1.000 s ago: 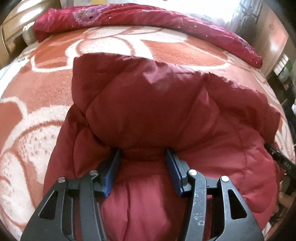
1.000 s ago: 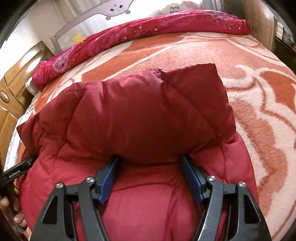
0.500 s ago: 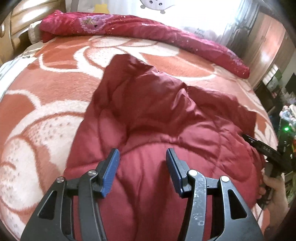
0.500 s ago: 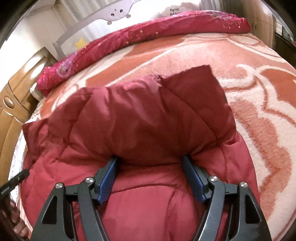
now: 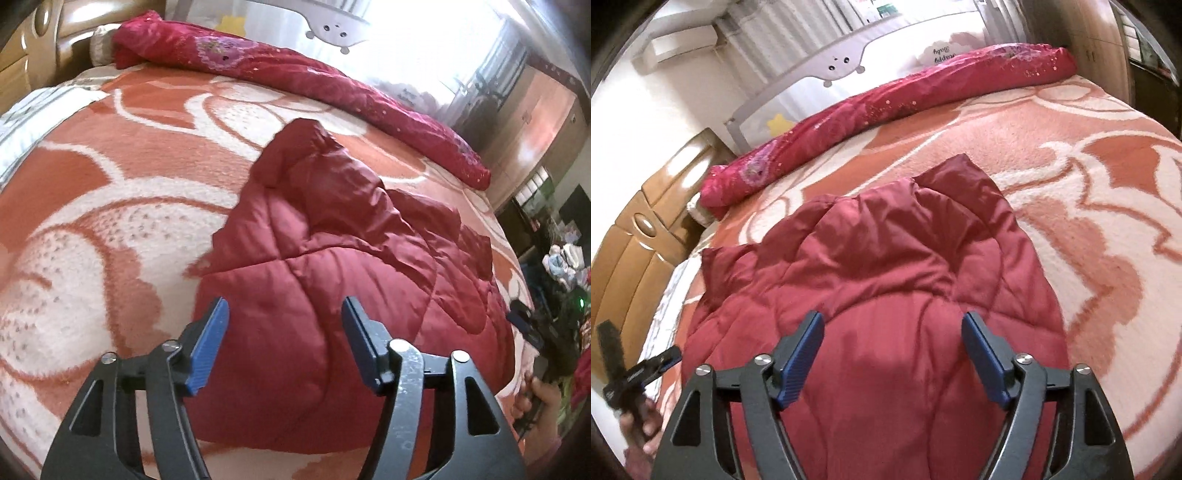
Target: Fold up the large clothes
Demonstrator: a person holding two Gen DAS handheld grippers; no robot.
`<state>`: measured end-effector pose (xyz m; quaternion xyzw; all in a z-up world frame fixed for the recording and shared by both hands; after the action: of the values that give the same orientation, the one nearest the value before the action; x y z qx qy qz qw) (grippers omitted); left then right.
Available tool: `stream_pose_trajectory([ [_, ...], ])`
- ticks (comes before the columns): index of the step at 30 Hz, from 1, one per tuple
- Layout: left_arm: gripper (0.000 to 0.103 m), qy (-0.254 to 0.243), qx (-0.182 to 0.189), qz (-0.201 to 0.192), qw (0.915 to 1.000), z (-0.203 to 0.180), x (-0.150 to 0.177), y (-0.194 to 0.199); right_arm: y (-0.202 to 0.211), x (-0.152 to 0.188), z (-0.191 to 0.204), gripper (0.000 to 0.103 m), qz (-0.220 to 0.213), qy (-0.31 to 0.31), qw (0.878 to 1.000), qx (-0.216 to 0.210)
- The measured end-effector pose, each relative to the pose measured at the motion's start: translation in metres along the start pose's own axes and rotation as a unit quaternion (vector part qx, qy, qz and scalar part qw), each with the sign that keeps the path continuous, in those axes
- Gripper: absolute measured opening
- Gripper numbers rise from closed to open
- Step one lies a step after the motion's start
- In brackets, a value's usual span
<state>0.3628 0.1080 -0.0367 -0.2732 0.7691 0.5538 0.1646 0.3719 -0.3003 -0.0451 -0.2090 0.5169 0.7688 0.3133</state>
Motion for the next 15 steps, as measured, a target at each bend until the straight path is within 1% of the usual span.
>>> stream_pose_trajectory([
  [2,0.068,0.007,0.007,0.004,0.9999,0.007,0.001,0.0,0.014,0.005,-0.009,0.083,-0.008,-0.006,1.0,0.008],
  [5,0.072,0.011,0.009,0.008,0.9999,0.017,0.0,0.001,0.033,0.009,-0.026,0.084,-0.015,-0.019,1.0,0.006],
  [7,0.078,0.014,0.012,0.006,0.9998,0.023,-0.001,0.004,0.043,0.011,-0.04,0.088,-0.013,-0.032,0.999,0.004],
  [8,0.079,0.016,0.018,0.004,0.9997,0.026,-0.001,0.005,0.047,0.011,-0.047,0.088,-0.01,-0.041,0.999,0.002],
  [11,0.08,0.025,0.039,0.008,0.9989,0.033,-0.002,0.005,0.054,0.011,-0.068,0.089,-0.003,-0.066,0.998,-0.009],
  [13,0.08,0.034,0.057,0.017,0.9976,0.037,-0.002,0.001,0.054,0.011,-0.077,0.089,0.002,-0.077,0.997,-0.01],
  [15,0.08,0.039,0.065,0.027,0.9967,0.039,-0.001,-0.004,0.049,0.011,-0.084,0.089,0.011,-0.082,0.996,-0.012],
])
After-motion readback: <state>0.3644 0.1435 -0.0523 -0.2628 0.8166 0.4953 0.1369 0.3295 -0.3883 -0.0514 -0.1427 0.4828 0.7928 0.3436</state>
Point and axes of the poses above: each gripper's, at about its wrist camera, not at the fingertips, and y roughly against the way its jaws point, z to its left, x to its underside, the point moved 1 cm from there along -y, roughly the way its jaws point, and after that the axes turned 1 degree about -z, right-handed, at the moved point
